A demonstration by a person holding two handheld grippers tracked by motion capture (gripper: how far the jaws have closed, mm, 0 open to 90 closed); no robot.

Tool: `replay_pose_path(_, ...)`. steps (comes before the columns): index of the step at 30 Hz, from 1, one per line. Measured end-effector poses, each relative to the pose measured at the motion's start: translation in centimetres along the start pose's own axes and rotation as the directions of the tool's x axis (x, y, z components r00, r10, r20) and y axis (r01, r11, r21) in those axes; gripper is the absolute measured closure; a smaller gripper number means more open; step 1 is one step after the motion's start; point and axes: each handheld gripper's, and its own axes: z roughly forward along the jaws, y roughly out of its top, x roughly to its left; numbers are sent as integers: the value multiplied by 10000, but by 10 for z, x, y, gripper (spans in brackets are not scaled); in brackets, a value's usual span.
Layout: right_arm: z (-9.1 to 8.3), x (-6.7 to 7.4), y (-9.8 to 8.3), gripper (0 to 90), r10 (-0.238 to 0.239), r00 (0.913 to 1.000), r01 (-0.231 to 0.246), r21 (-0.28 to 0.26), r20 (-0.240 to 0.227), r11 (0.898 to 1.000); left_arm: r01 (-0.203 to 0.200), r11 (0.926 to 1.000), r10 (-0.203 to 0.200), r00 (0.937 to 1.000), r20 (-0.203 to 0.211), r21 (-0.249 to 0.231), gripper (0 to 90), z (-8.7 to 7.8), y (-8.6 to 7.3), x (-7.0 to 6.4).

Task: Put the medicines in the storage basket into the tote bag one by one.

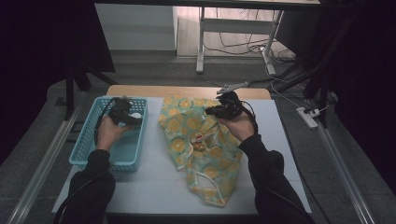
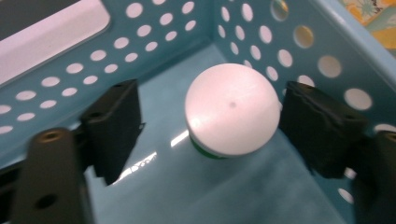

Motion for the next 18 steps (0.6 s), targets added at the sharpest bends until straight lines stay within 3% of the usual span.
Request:
replay_pose_path(6, 1, 0, -1, 900, 46, 10000, -45, 21, -8, 10000, -141, 9999, 141, 9996, 239, -10, 499, -2, 1, -1)
replay_pose_path(14, 1, 0, -1, 900, 53, 10000, -53, -8, -5, 10000, 113, 9998, -115, 9998, 140, 140, 508, -5, 0, 0)
replay_pose_path(18, 0, 0, -1, 900, 51, 10000, -51, -25, 1, 10000, 227, 9996, -225, 9997, 138, -142, 510, -12, 0, 1)
